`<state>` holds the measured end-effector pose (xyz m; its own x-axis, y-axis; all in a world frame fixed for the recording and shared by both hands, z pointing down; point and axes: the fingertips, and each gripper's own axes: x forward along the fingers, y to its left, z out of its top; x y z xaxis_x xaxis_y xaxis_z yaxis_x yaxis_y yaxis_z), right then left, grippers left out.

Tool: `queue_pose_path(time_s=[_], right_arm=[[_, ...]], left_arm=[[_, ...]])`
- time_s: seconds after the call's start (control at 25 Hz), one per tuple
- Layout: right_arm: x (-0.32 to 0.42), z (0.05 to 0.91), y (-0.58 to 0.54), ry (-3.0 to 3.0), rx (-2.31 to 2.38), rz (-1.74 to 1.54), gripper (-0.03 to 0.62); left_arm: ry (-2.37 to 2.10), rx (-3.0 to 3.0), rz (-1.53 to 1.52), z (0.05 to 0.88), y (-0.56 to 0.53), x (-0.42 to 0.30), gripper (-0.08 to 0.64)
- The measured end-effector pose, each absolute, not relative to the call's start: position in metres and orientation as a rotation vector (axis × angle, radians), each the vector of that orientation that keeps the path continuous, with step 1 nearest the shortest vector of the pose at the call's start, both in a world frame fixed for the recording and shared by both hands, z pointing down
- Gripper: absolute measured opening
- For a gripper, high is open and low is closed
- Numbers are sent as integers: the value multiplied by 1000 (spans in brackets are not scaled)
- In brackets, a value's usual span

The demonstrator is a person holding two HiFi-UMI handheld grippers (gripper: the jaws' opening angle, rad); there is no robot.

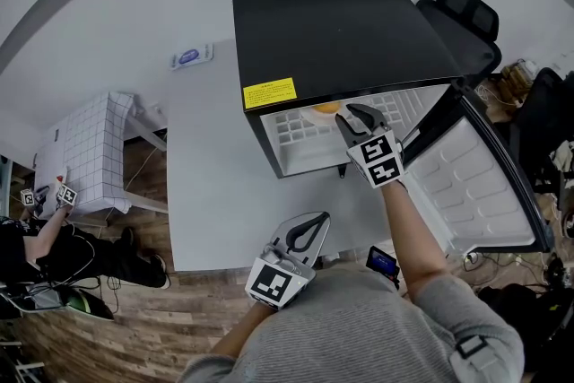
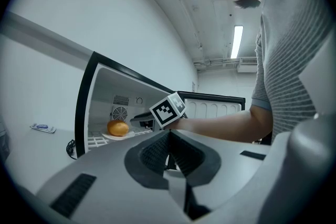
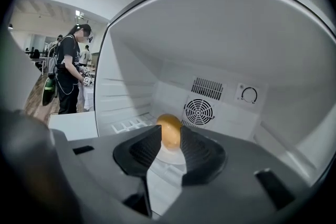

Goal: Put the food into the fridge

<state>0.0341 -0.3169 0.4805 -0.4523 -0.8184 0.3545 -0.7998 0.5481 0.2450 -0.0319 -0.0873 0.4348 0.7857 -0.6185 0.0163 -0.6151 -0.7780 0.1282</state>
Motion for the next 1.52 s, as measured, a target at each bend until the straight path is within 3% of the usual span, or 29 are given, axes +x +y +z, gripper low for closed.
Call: queue_pose_path(time_s=[0.16,0.56,1.52], right_arm=[[38,476,-315,-2346,1336,-83,65],[40,477,-307,-2334,1323,-93,14],[62,451,-249,-2451,1358,-40,12]], left_arm=[[-990,2855,-71,431,-89,-31,11],[-969,2840,-34,438,-89,-30,11],[-937,2880,-71,428,-89,-21,11]])
